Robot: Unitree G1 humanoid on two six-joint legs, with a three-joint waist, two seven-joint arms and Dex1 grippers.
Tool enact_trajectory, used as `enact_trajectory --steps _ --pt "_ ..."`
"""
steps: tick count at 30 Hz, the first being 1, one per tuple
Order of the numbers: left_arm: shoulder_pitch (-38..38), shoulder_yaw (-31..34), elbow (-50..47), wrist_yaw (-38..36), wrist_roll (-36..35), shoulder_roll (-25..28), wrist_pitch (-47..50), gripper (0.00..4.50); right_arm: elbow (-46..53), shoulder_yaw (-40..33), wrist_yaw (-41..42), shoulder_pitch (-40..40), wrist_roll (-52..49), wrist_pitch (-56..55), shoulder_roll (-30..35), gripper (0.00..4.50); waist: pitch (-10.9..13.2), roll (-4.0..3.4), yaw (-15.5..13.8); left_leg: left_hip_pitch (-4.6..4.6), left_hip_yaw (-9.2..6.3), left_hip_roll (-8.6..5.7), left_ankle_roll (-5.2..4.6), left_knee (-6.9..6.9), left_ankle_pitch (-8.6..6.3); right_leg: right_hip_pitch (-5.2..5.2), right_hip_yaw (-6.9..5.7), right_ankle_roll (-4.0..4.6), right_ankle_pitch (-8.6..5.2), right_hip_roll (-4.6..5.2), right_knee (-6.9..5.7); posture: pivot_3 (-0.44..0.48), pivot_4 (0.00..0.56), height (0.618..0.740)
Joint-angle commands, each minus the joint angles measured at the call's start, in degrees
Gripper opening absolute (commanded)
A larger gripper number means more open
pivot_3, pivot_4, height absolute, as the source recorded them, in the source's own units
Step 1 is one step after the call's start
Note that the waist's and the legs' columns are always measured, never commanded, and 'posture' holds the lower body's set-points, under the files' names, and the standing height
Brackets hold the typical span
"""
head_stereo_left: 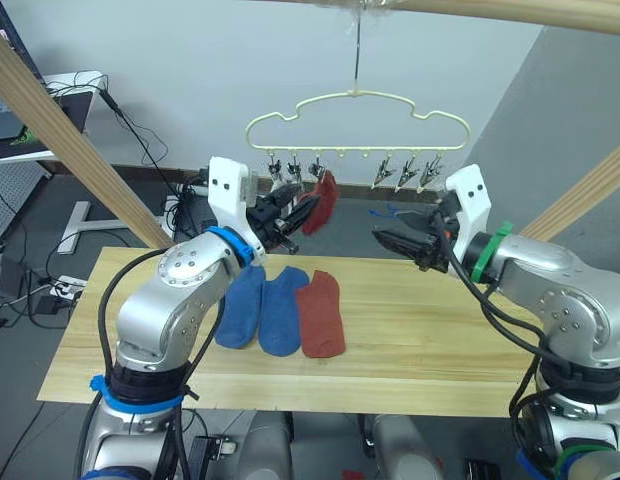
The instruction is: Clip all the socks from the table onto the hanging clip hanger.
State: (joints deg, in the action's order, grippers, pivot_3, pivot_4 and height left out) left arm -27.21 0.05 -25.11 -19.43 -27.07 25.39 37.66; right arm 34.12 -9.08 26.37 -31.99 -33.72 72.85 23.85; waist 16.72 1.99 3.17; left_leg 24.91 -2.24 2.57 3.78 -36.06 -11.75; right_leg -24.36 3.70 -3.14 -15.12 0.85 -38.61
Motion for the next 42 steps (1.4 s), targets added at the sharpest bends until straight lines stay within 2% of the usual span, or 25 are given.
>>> enact_trajectory --steps 1,4,7,11,14,20,23,25,27,29,36,42 --pt "2.54 2.14 -3.57 -0.84 1.92 0.28 -5.23 1.74 4.90 -2.91 1.18 2.50 -4.06 -1.78 0.51 3.15 -0.05 0.00 -0.09 0.00 0.00 0.00 0.00 -0.01 0.00 0.00 0.00 0.00 0.00 0.00 0.00 -0.027 0.228 0.740" --pt "5.50 3.75 -5.10 -1.84 1.22 0.86 -6.04 1.74 7.00 -3.49 1.14 5.69 -5.56 -2.80 1.27 3.15 -0.06 0.00 -0.15 0.00 -0.01 0.00 0.00 -0.01 0.00 0.03 -0.01 0.00 0.00 0.00 0.00 -0.025 0.221 0.740" --pt "8.29 7.03 -7.85 -4.22 -3.50 2.58 -2.92 1.74 8.65 -3.46 -2.00 7.52 -5.97 -2.12 -0.15 3.15 -0.09 0.00 -0.01 -0.01 -0.01 0.01 0.00 -0.02 0.00 0.03 -0.02 0.00 0.00 0.00 -0.03 -0.016 0.211 0.740" --pt "9.16 11.40 -8.45 -8.19 -10.92 6.72 2.27 1.74 10.41 -1.06 -10.51 7.14 -4.48 -0.81 -6.69 3.15 -0.16 0.01 0.04 -0.06 -0.07 0.03 0.01 -0.06 0.02 0.01 -0.05 -0.16 -0.09 -0.04 -0.25 -0.006 0.205 0.740" --pt "7.16 13.70 -6.40 -9.95 -14.48 10.41 6.06 1.74 9.73 2.40 -18.66 5.74 1.23 -2.73 -10.74 3.15 -0.23 0.00 0.06 -0.09 -0.10 0.03 0.10 -0.07 0.08 0.01 -0.06 -0.22 -0.13 -0.05 -0.29 -0.003 0.207 0.740" --pt "0.78 15.03 -3.22 -11.46 -21.42 14.62 13.98 1.74 8.79 7.60 -24.50 4.88 6.86 -5.14 -13.48 3.15 -0.29 0.09 -0.48 -0.07 -0.13 0.02 0.21 -0.09 0.18 0.02 -0.10 -0.22 -0.13 -0.04 -0.26 0.009 0.218 0.740" --pt "-3.42 14.81 -1.01 -11.20 -24.89 17.48 20.20 1.74 8.74 9.83 -26.25 5.00 8.69 -5.83 -14.97 2.54 -0.29 0.09 -0.40 -0.06 -0.16 0.03 0.21 -0.08 0.18 0.01 -0.12 -0.19 -0.12 -0.05 -0.27 0.011 0.222 0.740" --pt "-6.24 14.51 1.29 -11.34 -27.84 19.01 25.22 1.74 8.10 10.50 -26.82 4.56 9.44 -5.93 -15.75 1.87 -0.29 0.09 -0.37 -0.07 -0.16 0.03 0.20 -0.06 0.18 0.01 -0.12 -0.18 -0.11 -0.05 -0.28 0.015 0.226 0.740" --pt "-8.34 14.20 2.92 -11.99 -28.48 20.02 26.90 1.74 6.88 10.76 -27.85 3.61 10.36 -6.09 -16.75 1.87 -0.29 0.08 -0.33 -0.07 -0.16 0.03 0.20 -0.06 0.18 0.01 -0.13 -0.18 -0.11 -0.05 -0.28 0.016 0.229 0.740" --pt "-9.38 14.16 3.51 -12.42 -28.04 19.81 26.01 1.74 5.82 10.56 -28.71 2.82 11.47 -6.30 -17.46 1.87 -0.29 0.08 -0.23 -0.07 -0.16 0.03 0.20 -0.06 0.18 -0.01 -0.12 -0.17 -0.10 -0.05 -0.30 0.020 0.231 0.740" --pt "-8.65 14.16 3.42 -19.69 -23.68 18.44 13.46 1.74 2.46 7.74 -32.76 -0.38 14.38 -6.10 -22.31 1.87 -0.28 0.08 -0.49 -0.07 -0.15 0.06 0.21 -0.03 0.18 -0.04 -0.13 0.06 0.03 -0.05 -0.31 0.022 0.241 0.740" --pt "-7.63 14.72 4.21 -24.33 -24.26 17.69 9.50 1.74 0.66 5.21 -36.37 -3.16 16.27 -5.47 -27.12 1.87 -0.28 0.07 -0.68 -0.07 -0.15 0.06 0.20 -0.03 0.18 -0.04 -0.14 0.06 0.03 -0.05 -0.31 0.025 0.253 0.740"
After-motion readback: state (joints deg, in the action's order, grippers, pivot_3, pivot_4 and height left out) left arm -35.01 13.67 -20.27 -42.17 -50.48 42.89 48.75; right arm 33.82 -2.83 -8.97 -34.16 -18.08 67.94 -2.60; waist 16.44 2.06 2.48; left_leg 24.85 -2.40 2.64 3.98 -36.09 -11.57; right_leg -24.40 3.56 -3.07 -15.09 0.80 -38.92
